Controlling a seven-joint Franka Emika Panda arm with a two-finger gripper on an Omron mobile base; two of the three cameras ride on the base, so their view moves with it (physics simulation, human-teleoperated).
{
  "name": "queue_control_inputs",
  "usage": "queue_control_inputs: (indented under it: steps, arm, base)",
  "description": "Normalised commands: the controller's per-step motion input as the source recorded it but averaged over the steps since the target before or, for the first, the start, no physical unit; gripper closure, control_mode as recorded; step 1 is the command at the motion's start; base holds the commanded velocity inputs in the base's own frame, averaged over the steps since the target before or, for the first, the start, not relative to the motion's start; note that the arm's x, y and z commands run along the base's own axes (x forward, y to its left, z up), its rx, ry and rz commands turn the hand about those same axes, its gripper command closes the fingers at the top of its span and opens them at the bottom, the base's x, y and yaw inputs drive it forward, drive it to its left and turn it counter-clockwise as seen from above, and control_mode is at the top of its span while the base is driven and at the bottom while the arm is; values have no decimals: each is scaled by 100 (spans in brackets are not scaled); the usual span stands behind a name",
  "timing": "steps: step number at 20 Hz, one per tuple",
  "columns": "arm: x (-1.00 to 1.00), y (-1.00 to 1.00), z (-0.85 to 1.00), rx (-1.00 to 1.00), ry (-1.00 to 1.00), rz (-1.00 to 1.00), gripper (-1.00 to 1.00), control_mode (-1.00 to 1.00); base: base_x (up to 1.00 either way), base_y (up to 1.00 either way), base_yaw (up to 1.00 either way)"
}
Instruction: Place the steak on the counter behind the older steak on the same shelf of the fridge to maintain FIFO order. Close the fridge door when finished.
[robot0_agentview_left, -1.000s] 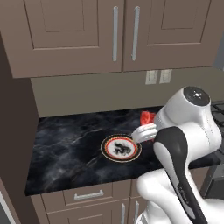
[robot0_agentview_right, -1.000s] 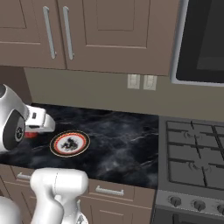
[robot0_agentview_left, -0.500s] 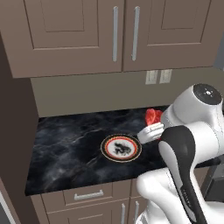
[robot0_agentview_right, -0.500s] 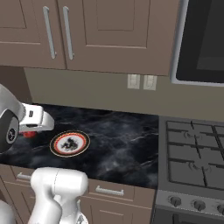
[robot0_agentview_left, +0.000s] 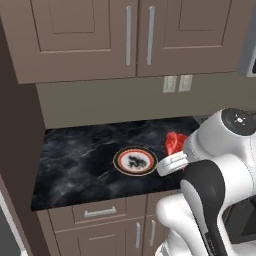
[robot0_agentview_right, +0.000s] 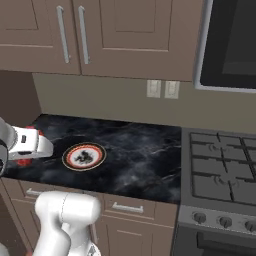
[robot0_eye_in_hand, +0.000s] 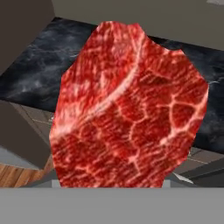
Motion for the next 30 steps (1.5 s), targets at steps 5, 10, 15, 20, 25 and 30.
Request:
queue_control_inputs:
  steps: [5,10,15,20,25,30]
  arm:
    - [0,0,0,0,0,0,100,100]
    - [0,0,0,0,0,0,100,100]
    - [0,0,0,0,0,0,100,100]
    - [0,0,0,0,0,0,100,100]
    - [0,0,0,0,0,0,100,100]
    - [0,0,0,0,0,0,100,100]
  base:
    - [-69,-23,0]
    - [-69,-28,-3]
    - [-100,-10,-1]
    - [-100,0,0]
    - [-100,20,2]
    - [-95,48,10]
